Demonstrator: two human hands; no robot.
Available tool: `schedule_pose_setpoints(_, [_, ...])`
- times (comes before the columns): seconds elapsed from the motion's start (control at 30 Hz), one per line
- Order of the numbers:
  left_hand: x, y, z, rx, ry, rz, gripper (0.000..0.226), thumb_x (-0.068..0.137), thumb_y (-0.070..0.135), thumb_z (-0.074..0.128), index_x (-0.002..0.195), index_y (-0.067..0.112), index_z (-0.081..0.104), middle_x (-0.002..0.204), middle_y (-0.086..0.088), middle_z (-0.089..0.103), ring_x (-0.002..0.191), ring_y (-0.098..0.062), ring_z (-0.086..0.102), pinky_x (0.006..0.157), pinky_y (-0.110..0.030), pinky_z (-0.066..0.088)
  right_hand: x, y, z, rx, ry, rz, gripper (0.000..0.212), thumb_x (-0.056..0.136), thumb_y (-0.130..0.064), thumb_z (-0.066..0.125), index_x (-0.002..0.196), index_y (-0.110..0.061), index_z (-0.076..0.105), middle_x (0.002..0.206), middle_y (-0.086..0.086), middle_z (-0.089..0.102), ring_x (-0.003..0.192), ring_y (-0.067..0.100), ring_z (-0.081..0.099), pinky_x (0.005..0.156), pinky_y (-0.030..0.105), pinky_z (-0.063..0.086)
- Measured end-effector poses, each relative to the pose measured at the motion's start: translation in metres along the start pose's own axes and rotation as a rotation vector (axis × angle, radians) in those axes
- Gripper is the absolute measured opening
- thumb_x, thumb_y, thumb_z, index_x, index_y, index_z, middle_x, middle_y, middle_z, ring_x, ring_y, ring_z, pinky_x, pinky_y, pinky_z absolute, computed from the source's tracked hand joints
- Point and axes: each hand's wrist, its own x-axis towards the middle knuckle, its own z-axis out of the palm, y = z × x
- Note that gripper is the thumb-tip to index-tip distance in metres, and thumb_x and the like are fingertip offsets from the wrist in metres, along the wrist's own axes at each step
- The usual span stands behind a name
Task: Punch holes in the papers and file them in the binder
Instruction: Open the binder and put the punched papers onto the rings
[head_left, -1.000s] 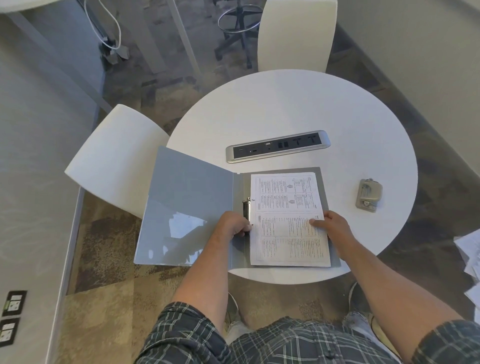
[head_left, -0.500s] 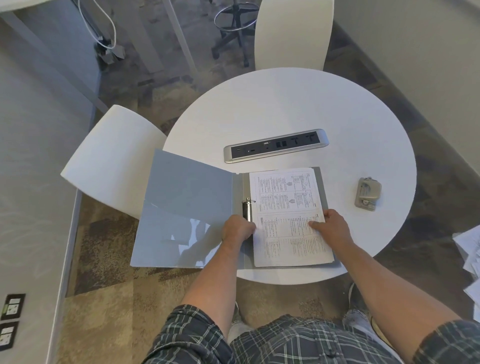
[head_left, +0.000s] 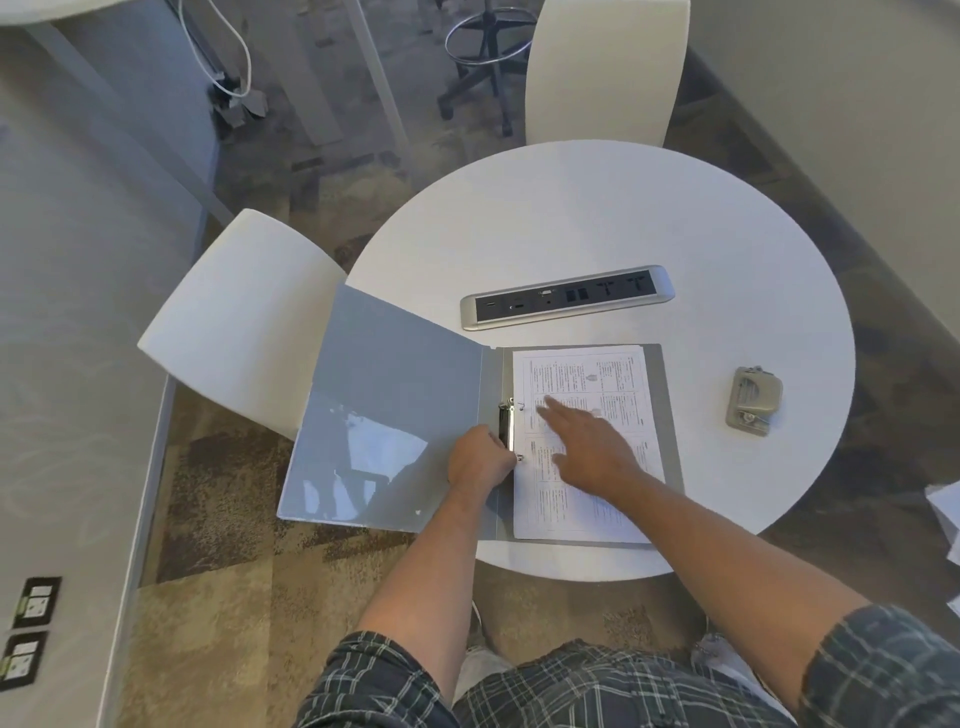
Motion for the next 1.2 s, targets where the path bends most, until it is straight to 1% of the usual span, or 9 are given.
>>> schedule_pose_setpoints(0.13, [0.002,-0.007,-0.005,-0.052,0.002,-0.026,0.02,0.079,0.025,0.079,0.091,0.014,0.069,0.083,-0.002,0.071,0.075,-0.016,0.066,0.057,-0.027,0.048,0.017,-0.013,0.007,-0.058,-0.153,-0.027,0.07,0.099,-0.033,0.06,0.161,-0.025,0.027,0.17,-0.005,0.018,0.153,0.021,0.027,0.12,0.044,0.031])
schedule_pose_setpoints(0.23, [0.004,-0.013,-0.008,-0.063,-0.006,-0.028,0.021,0.079,0.03,0.083,0.084,0.01,0.077,0.078,-0.005,0.075,0.074,-0.019,0.071,0.062,-0.032,0.057,0.019,-0.013,0.01,-0.123,-0.13,-0.044,0.065,0.1,-0.037,0.057,0.159,-0.025,0.033,0.169,-0.004,0.021,0.152,0.021,0.029,0.12,0.044,0.029])
schedule_pose_setpoints(0.3, [0.006,-0.016,-0.009,-0.069,0.003,-0.028,0.024,0.077,0.03,0.084,0.082,0.007,0.078,0.077,-0.009,0.076,0.07,-0.019,0.07,0.068,-0.035,0.06,0.014,-0.015,0.011,-0.077,-0.063,-0.064,0.055,0.103,-0.034,0.053,0.155,-0.023,0.042,0.164,-0.003,0.036,0.147,0.022,0.039,0.119,0.042,0.032])
schedule_pose_setpoints(0.43, [0.007,-0.015,-0.011,-0.081,-0.017,-0.047,0.026,0.078,0.027,0.084,0.082,0.002,0.078,0.081,-0.015,0.076,0.063,-0.021,0.065,0.061,-0.031,0.054,0.0,-0.013,0.025,0.036,0.033,-0.122,0.037,0.102,-0.03,0.054,0.137,-0.021,0.061,0.142,0.001,0.063,0.13,0.027,0.06,0.107,0.039,0.05])
schedule_pose_setpoints(0.57, [0.008,-0.016,-0.012,-0.119,-0.056,-0.05,0.012,0.08,0.016,0.078,0.083,0.004,0.079,0.08,-0.013,0.077,0.08,-0.026,0.075,0.076,-0.038,0.061,-0.004,-0.004,0.04,0.156,-0.027,-0.13,0.053,0.104,-0.028,0.053,0.155,-0.022,0.043,0.161,-0.004,0.04,0.146,0.024,0.042,0.121,0.039,0.028])
schedule_pose_setpoints(0.73, [0.008,-0.021,-0.01,-0.313,-0.092,-0.116,0.004,0.081,0.002,0.073,0.081,0.0,0.077,0.076,-0.016,0.077,0.073,-0.026,0.074,0.08,-0.037,0.061,-0.004,0.0,0.048,0.15,-0.261,-0.185,0.077,0.104,-0.025,0.047,0.164,-0.023,-0.002,0.17,-0.008,-0.008,0.157,0.009,-0.004,0.123,0.032,-0.008])
schedule_pose_setpoints(0.93, [0.006,-0.023,-0.007,-0.445,-0.122,-0.162,0.006,0.087,-0.001,0.07,0.082,0.0,0.073,0.08,-0.019,0.076,0.059,-0.018,0.068,0.056,-0.024,0.051,-0.007,0.001,0.059,0.112,-0.337,-0.197,0.084,0.106,-0.046,0.039,0.16,-0.024,-0.021,0.167,-0.007,-0.025,0.153,0.009,-0.022,0.123,0.039,-0.017])
schedule_pose_setpoints(1.03, [0.006,-0.025,-0.006,-0.497,-0.127,-0.177,0.006,0.088,0.0,0.069,0.085,0.002,0.073,0.084,-0.02,0.077,0.061,-0.019,0.069,0.058,-0.024,0.051,-0.005,0.001,0.06,0.112,-0.368,-0.199,0.085,0.105,-0.054,0.035,0.159,-0.025,-0.024,0.165,-0.007,-0.03,0.144,0.003,-0.03,0.122,0.041,-0.018])
schedule_pose_setpoints(1.2, [0.006,-0.023,-0.006,-0.516,-0.122,-0.191,0.006,0.089,0.002,0.069,0.085,0.004,0.073,0.078,-0.016,0.077,0.061,-0.019,0.069,0.062,-0.027,0.054,-0.001,0.0,0.061,0.119,-0.39,-0.182,0.083,0.106,-0.055,0.031,0.158,-0.026,-0.026,0.165,-0.006,-0.031,0.149,0.006,-0.029,0.121,0.041,-0.02])
